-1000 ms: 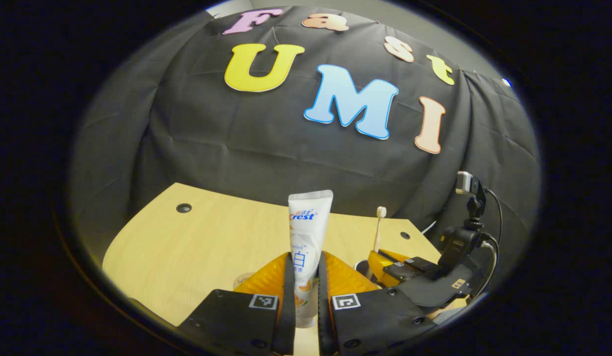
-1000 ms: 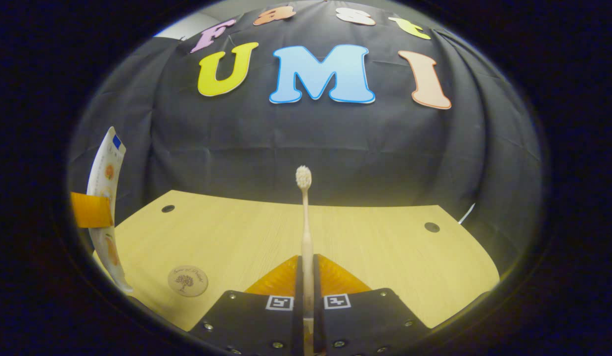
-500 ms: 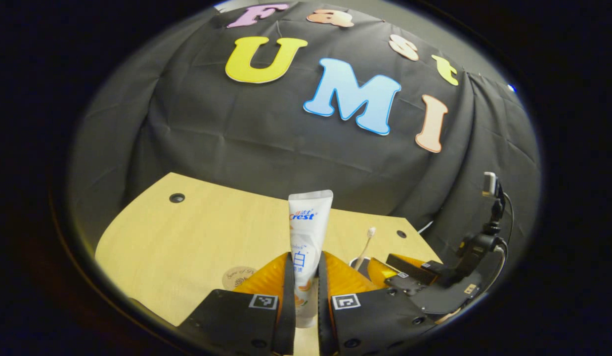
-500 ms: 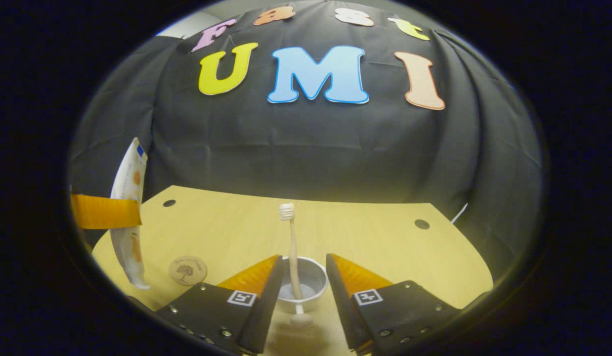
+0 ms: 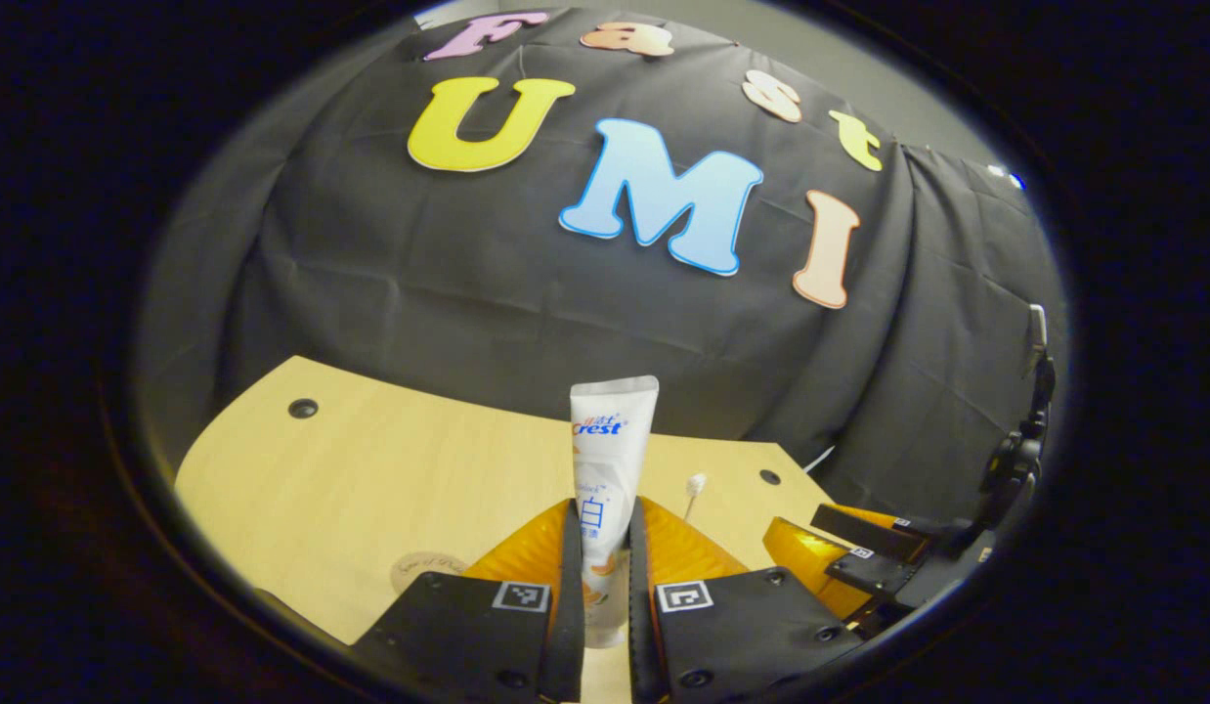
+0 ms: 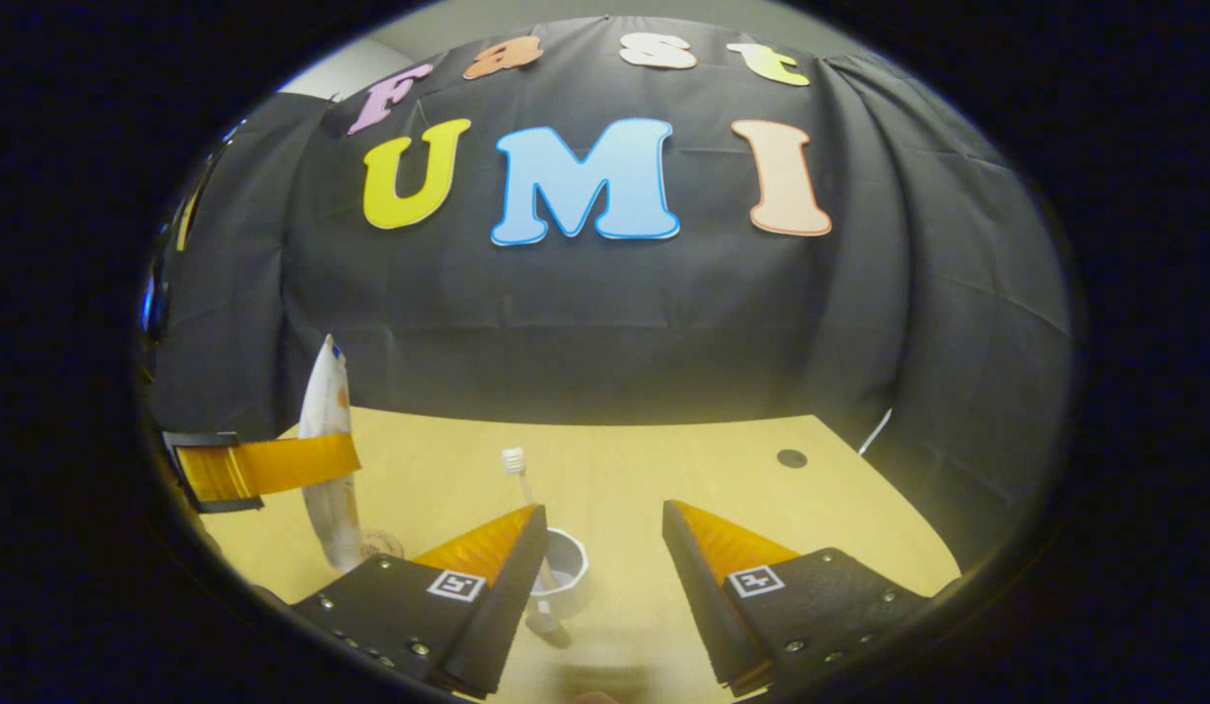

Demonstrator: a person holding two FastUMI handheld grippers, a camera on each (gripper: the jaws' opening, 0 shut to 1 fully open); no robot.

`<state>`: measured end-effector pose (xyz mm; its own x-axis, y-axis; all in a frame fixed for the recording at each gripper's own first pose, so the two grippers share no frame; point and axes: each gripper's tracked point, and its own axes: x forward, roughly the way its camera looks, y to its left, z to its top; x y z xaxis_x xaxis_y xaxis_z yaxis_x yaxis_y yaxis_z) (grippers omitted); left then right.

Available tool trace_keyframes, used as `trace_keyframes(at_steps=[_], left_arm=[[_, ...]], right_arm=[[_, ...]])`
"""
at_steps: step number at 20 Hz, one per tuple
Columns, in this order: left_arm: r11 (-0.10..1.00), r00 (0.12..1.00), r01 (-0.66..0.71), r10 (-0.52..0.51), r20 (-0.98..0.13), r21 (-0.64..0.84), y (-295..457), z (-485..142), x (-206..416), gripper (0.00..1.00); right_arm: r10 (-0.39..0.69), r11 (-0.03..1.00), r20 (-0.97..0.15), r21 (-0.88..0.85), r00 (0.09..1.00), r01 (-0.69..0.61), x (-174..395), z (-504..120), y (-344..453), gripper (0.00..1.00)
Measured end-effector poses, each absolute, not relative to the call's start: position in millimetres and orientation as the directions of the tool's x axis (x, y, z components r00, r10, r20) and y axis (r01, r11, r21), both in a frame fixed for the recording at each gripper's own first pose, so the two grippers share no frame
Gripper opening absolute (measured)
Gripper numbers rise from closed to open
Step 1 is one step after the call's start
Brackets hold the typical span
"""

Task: Put the toothbrush and toothpaste on the desktop into the cup, then pick up the cup and place it on the coaster on the desktop.

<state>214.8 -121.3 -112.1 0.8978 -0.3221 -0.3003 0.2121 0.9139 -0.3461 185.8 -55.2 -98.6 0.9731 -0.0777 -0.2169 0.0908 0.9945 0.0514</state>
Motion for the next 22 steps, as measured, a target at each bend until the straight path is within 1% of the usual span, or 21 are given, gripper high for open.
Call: trace_keyframes(at_steps=[3,5,6,7,9,15,18,22], left_arm=[[0.894,0.898,0.261,-0.363,-0.249,-0.364,-151,-107,231,0.24],[0.881,0.894,0.285,-0.386,-0.228,-0.377,-169,-110,238,0.25],[0.879,0.895,0.291,-0.390,-0.218,-0.378,-175,-111,241,0.24],[0.879,0.898,0.295,-0.389,-0.206,-0.374,-181,-114,244,0.25],[0.878,0.903,0.306,-0.390,-0.179,-0.369,-192,-118,247,0.25],[0.868,0.900,0.321,-0.404,-0.162,-0.378,-218,-149,249,0.25],[0.875,0.900,0.334,-0.406,-0.157,-0.351,-230,-163,251,0.24],[0.888,0.904,0.338,-0.398,-0.155,-0.313,-235,-170,253,0.27]], right_arm=[[-0.105,0.992,-0.208,0.050,0.972,0.117,169,-92,-71,0.75],[-0.124,0.990,-0.211,0.041,0.970,0.136,158,-93,-83,0.75],[-0.134,0.989,-0.212,0.040,0.968,0.146,153,-94,-88,0.75],[-0.143,0.987,-0.215,0.040,0.966,0.155,149,-95,-93,0.75],[-0.157,0.984,-0.231,0.044,0.960,0.171,142,-102,-102,0.75],[-0.187,0.976,-0.285,0.059,0.940,0.212,123,-127,-125,0.75],[-0.197,0.972,-0.310,0.065,0.930,0.228,114,-139,-132,0.75],[-0.202,0.971,-0.340,0.056,0.918,0.234,105,-150,-140,0.75]])
